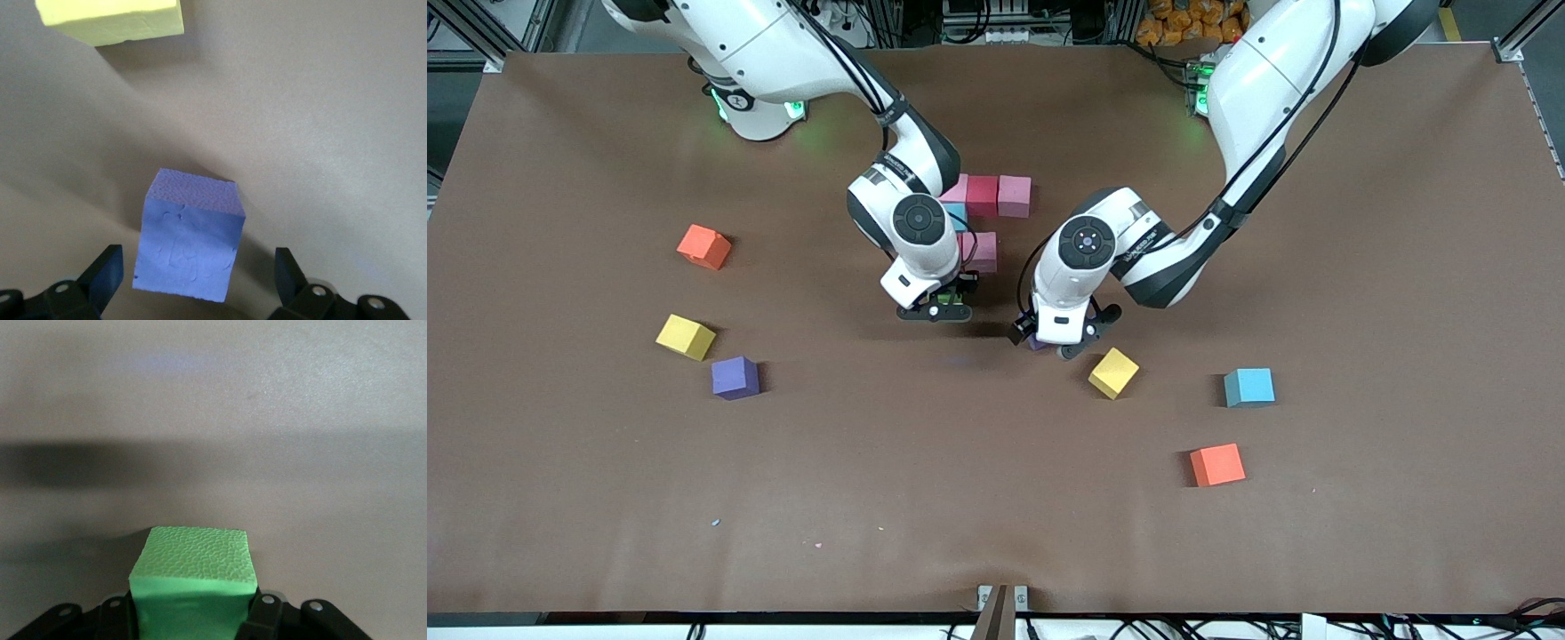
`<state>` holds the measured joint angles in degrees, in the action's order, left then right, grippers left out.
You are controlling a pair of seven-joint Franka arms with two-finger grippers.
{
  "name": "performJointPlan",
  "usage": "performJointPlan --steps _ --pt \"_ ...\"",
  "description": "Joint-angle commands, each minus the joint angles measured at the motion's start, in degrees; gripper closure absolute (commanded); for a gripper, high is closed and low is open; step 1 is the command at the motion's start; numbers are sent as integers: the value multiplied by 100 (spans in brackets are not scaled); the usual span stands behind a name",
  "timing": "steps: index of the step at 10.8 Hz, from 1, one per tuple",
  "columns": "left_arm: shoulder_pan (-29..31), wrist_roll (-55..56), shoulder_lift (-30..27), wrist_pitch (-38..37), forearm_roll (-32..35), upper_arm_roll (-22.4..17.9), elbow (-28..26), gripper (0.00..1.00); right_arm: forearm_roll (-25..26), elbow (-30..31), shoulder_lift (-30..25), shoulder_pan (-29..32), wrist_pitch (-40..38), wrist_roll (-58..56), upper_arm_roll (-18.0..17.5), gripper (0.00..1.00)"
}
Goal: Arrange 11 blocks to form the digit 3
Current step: 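Grasp the purple cube with the left gripper while the right gripper holds green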
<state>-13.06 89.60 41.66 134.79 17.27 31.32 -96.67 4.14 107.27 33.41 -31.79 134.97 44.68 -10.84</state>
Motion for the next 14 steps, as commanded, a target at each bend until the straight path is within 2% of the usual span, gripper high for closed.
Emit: performJointPlan --steps 1,6,7,8,10,11,12,13,14 --pt "-12 -170 132 -102 154 24 131 0 -45 242 -141 -47 47 137 3 89" --pt "-47 -312 290 -102 312 -73 131 0 -45 250 -133 -144 65 208 3 88" --pt "-65 -285 299 -102 295 -73 131 15 -45 250 -133 -144 56 208 3 88" --pt "-74 -241 290 -102 225 -73 131 47 -45 268 -141 -144 47 199 3 88" --pt "-74 668 273 -102 224 -64 131 92 -45 312 -176 -126 47 190 3 88" --pt "-91 1300 255 -93 294 -64 131 100 -45 312 -176 -126 47 190 3 88" --pt "-143 1576 238 -93 312 -64 122 100 -45 321 -176 -126 47 190 3 86" --pt "-83 1639 229 -93 251 -56 96 100 -45 321 -176 -135 47 190 3 80" --pt "-74 1805 176 -102 216 -47 52 100 -45 321 -176 -144 21 190 3 39"
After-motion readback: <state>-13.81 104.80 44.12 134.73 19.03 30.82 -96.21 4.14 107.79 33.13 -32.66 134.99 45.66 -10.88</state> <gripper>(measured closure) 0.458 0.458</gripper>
